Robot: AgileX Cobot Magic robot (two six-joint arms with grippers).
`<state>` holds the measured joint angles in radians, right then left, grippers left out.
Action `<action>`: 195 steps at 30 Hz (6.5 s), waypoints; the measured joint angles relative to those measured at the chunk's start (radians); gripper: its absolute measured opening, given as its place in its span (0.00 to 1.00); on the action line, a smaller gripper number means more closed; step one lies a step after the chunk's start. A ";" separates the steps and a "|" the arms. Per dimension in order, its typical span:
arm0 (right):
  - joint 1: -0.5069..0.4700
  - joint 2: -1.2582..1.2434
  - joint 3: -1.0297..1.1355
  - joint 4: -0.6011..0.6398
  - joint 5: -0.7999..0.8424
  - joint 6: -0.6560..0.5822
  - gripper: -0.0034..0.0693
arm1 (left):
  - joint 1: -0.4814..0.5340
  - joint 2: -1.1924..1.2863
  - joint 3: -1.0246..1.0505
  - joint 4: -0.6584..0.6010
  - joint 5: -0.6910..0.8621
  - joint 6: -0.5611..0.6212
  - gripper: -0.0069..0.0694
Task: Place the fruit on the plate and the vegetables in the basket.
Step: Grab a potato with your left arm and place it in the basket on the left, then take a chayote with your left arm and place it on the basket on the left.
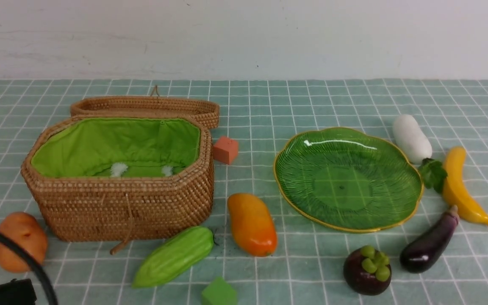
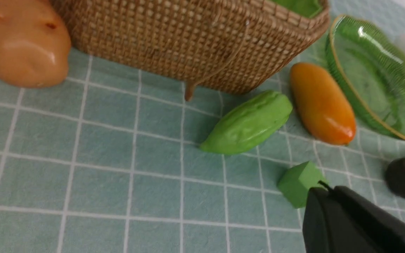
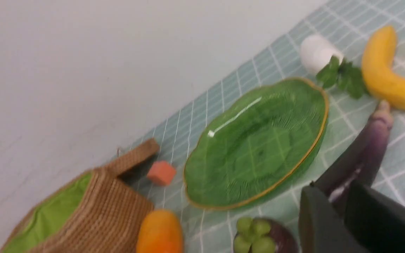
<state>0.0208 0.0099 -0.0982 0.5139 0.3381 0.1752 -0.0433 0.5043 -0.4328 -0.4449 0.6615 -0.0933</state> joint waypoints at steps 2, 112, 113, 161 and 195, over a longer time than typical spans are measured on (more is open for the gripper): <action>0.000 0.062 -0.126 -0.001 0.168 -0.091 0.13 | 0.000 0.077 -0.029 0.008 0.027 0.008 0.07; 0.417 0.659 -0.927 -0.043 0.853 -0.592 0.11 | 0.376 1.071 -0.286 -0.231 -0.354 0.644 0.87; 0.417 0.659 -0.927 -0.043 0.853 -0.592 0.11 | 0.376 1.072 -0.286 -0.229 -0.353 0.644 0.87; 0.417 0.659 -0.927 -0.074 0.625 -0.539 0.12 | -0.142 1.127 -0.892 0.426 0.022 0.831 0.87; 0.417 0.513 -0.927 -0.080 0.712 -0.536 0.15 | -0.501 0.908 -0.559 0.378 0.194 0.381 0.10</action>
<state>0.4374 0.5228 -1.0253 0.4337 1.0503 -0.3606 -0.5446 1.4123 -0.9922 -0.0667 0.8557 0.2873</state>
